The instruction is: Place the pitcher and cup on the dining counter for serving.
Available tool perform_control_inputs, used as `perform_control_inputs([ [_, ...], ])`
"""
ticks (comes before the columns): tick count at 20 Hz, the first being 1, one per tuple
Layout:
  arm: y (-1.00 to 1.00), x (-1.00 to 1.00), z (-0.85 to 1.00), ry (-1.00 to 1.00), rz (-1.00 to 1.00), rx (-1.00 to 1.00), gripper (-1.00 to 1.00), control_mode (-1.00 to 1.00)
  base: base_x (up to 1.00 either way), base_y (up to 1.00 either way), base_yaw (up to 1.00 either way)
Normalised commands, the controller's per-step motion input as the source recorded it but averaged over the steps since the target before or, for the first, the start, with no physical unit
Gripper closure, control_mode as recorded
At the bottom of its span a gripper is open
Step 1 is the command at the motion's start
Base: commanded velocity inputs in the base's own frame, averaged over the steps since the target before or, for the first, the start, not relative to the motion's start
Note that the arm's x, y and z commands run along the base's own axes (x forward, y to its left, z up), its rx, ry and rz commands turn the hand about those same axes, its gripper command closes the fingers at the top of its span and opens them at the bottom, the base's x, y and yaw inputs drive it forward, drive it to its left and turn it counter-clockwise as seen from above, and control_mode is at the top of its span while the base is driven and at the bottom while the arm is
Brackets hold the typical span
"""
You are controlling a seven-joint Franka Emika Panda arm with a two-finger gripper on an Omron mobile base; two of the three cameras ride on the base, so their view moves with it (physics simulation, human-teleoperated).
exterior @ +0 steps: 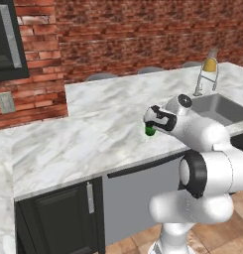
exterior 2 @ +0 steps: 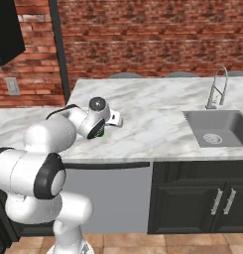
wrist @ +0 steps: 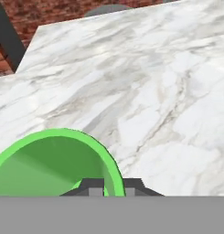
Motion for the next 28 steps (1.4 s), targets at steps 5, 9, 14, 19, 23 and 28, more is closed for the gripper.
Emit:
perform_control_inputs([
  [5,0.01,-0.79,0.62,-0.02,0.01,-0.04,1.00,-1.00,0.00,0.00,0.00],
  [9,0.25,-0.13,0.65,0.13,0.00,-0.09,1.00,-1.00,0.00,0.00,0.00],
  [14,0.36,0.00,0.59,0.21,0.00,-0.11,1.00,-1.00,0.00,0.00,0.00],
  [19,0.05,0.00,0.11,0.04,0.00,-0.02,1.00,1.00,-0.26,0.04,0.00],
  [23,0.00,0.00,0.00,0.00,0.00,0.00,1.00,1.00,-0.96,-0.09,0.00],
  [28,0.00,0.00,0.00,0.00,0.00,0.00,1.00,1.00,-0.98,-0.46,-0.10],
])
